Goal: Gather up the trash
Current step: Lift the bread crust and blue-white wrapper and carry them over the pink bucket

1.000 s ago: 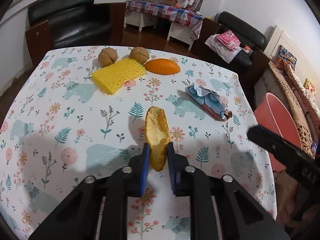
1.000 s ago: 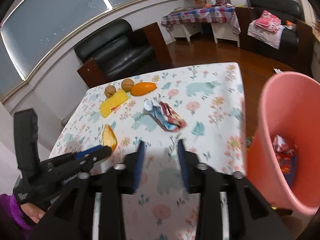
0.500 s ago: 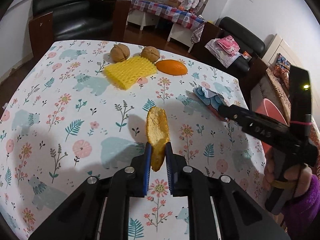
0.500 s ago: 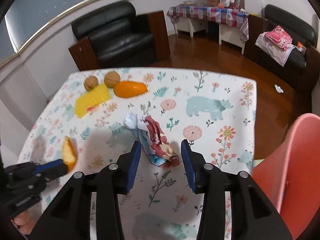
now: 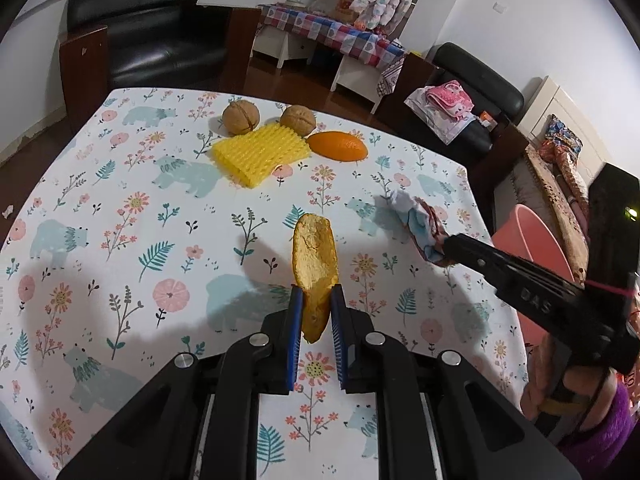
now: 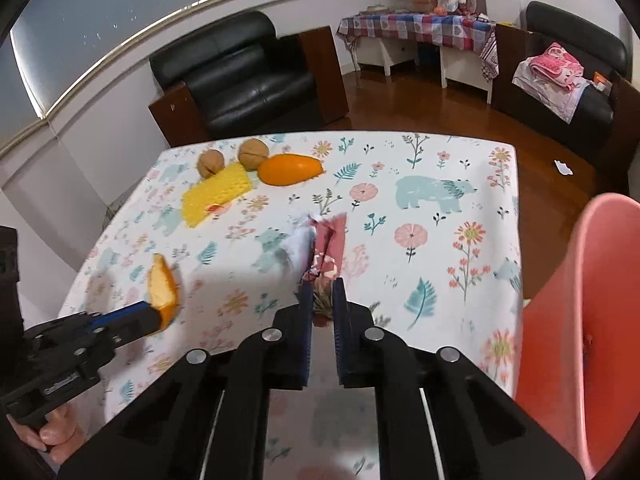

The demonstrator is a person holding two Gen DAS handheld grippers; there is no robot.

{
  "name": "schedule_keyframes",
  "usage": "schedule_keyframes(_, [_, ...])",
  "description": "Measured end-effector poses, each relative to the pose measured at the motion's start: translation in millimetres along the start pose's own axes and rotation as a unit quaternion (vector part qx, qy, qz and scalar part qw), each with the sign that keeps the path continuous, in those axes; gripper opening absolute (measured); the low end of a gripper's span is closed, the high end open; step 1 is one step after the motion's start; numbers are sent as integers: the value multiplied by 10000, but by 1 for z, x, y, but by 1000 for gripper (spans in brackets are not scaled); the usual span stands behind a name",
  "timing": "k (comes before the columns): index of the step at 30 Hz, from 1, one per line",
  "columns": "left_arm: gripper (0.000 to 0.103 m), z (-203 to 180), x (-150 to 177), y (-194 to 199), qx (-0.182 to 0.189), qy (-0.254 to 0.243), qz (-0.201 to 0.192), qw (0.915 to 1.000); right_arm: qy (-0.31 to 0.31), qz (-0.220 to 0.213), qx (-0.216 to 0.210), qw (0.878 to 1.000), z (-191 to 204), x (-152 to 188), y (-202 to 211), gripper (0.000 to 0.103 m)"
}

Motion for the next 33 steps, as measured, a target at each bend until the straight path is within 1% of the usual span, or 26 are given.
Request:
schedule_keyframes(4, [13, -4, 2, 10, 14, -61, -89, 9999, -78, -50, -106, 9999, 8, 13, 17, 10])
schedule_keyframes(9, [13, -8, 4, 20, 40, -106, -193, 9998, -246, -231, -186, 9993, 10, 26, 40, 10])
schedule_keyframes(17, [13, -24, 4, 30, 143, -288, -296, 9990, -625, -759, -93, 9951, -6, 27, 87, 10])
schedule_keyframes(25, [13, -71, -5, 46, 483, -750, -458, 9950, -859, -1074, 174, 9903, -26, 30, 117, 10])
schedule_keyframes(33, [13, -131, -15, 55, 864, -1235, -569, 9869, -1224, -1376, 450, 9819, -64, 32, 148, 10])
Point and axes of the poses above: each gripper's, at about its wrist camera, not at the fingertips, and y roughly against the way its jaws point, z to its left, x to its underside, the point moved 7 cm from there along -y, roughly the way its jaws point, and after that the axes turned 5 degrees about z, right-handed, at the moved point
